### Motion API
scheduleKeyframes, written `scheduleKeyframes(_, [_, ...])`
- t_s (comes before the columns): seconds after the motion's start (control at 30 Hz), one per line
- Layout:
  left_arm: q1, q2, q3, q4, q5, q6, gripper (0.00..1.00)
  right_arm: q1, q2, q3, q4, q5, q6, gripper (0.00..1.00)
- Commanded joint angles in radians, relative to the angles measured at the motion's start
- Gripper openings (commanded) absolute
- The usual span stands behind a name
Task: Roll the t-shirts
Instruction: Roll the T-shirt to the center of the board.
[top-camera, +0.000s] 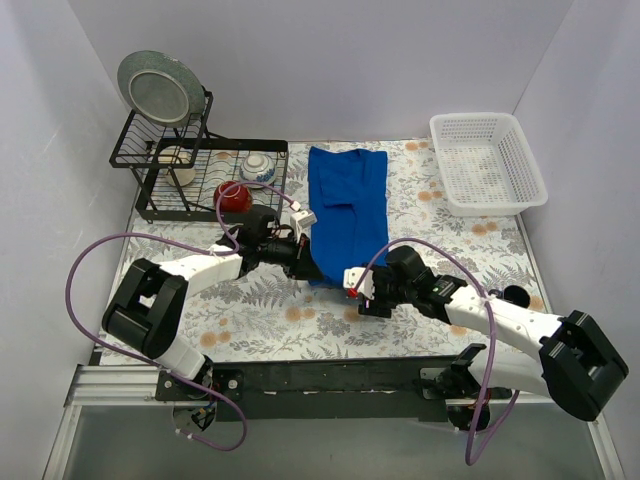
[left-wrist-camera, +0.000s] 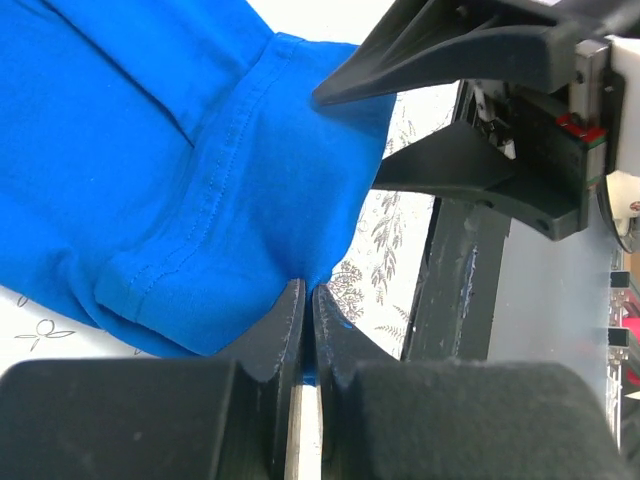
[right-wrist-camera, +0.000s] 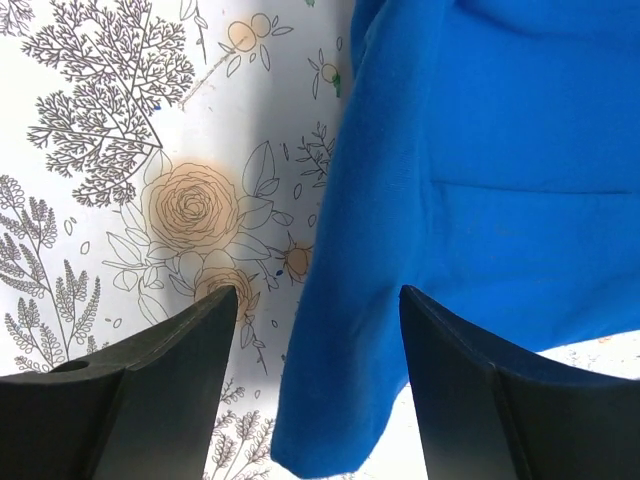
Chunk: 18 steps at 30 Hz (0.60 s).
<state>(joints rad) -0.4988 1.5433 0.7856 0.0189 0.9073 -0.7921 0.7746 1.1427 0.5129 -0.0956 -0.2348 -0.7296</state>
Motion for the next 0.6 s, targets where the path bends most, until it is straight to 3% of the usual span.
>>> scheduleKeyframes(0.0, [0.012, 0.001, 0.026, -0.013, 0.036, 0.030, 0.00, 0.006, -0.066, 0.052, 0.002, 0.002, -0.034, 0.73])
scheduleKeyframes(0.13, [0.019, 0.017, 0.038, -0.013, 0.038, 0.025, 0.00, 0.006, -0.092, 0.047, -0.001, -0.017, -0.050, 0.75])
scheduleKeyframes(0.33, [0.032, 0.035, 0.053, -0.004, 0.041, 0.008, 0.00, 0.006, -0.003, 0.039, -0.013, -0.051, -0.097, 0.75])
scheduleKeyframes(0.57, [0.046, 0.017, 0.050, -0.072, 0.035, 0.060, 0.00, 0.005, 0.075, -0.023, 0.124, 0.086, -0.122, 0.72])
